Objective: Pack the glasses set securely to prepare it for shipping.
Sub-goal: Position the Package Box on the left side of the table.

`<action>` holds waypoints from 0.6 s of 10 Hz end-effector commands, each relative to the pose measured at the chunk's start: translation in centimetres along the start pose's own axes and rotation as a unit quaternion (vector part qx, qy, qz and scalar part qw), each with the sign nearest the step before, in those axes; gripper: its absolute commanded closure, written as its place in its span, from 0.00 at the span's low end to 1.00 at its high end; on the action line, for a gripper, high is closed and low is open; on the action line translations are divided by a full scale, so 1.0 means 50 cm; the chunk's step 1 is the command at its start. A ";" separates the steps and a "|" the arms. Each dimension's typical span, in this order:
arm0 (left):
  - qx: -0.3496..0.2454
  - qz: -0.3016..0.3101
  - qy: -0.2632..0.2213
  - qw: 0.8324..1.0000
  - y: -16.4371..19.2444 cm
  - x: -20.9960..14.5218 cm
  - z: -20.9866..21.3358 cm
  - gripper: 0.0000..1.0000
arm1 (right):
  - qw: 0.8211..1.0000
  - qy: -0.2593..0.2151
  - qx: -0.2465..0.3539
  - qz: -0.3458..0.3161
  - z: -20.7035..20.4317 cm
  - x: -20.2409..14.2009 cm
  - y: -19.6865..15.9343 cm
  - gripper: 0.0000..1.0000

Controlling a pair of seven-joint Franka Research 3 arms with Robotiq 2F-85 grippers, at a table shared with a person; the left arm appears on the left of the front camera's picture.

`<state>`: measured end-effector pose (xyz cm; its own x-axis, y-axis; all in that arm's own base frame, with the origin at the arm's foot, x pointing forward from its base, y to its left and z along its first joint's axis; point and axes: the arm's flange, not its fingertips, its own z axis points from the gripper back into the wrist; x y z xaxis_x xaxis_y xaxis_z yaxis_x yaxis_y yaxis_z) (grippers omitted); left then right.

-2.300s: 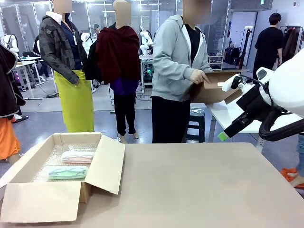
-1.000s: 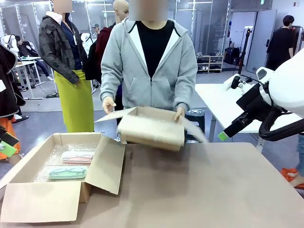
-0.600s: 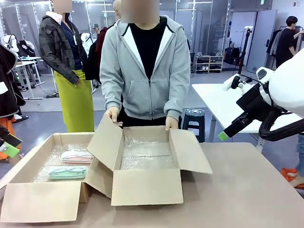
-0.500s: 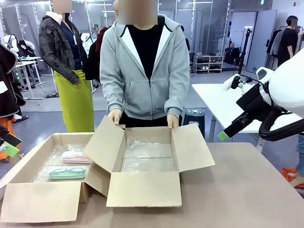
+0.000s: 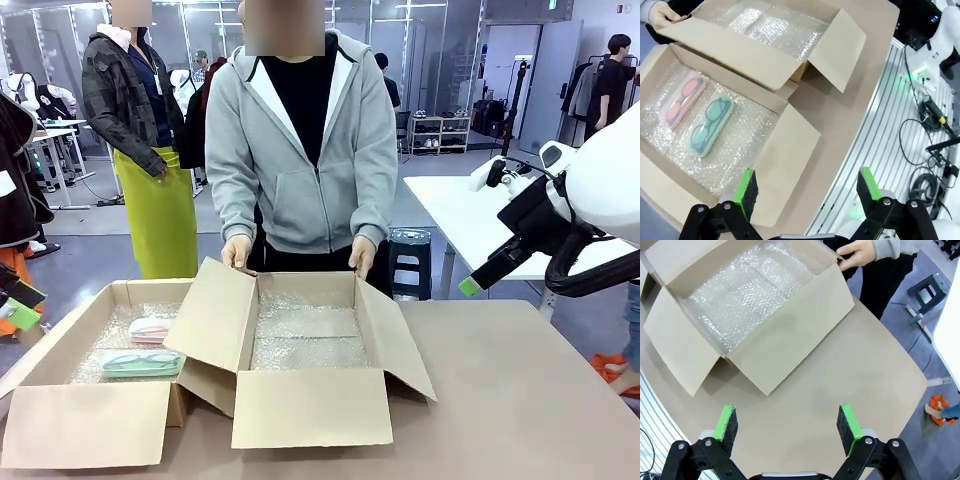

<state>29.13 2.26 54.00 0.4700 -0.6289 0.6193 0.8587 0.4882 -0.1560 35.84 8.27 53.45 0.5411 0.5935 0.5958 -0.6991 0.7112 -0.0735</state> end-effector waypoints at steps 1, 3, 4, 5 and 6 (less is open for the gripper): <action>0.006 0.003 0.006 1.000 -0.004 0.000 0.005 0.00 | 1.000 -0.001 -0.007 -0.011 -0.003 -0.002 0.010 0.00; 0.006 0.003 0.006 1.000 -0.004 0.000 0.005 0.00 | 1.000 -0.001 -0.007 -0.011 -0.003 -0.002 0.010 0.00; 0.006 0.003 0.006 1.000 -0.004 0.000 0.005 0.00 | 1.000 -0.001 -0.007 -0.011 -0.003 -0.002 0.010 0.00; 0.006 0.003 0.006 1.000 -0.004 0.000 0.005 0.00 | 1.000 -0.001 -0.007 -0.011 -0.003 -0.002 0.010 0.00; 0.006 0.003 0.006 1.000 -0.004 0.000 0.005 0.00 | 1.000 -0.001 -0.007 -0.011 -0.003 -0.002 0.010 0.00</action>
<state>29.13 2.26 54.00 0.4700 -0.6289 0.6193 0.8587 0.4881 -0.1560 35.84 8.27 53.45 0.5412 0.5934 0.5958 -0.6991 0.7113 -0.0735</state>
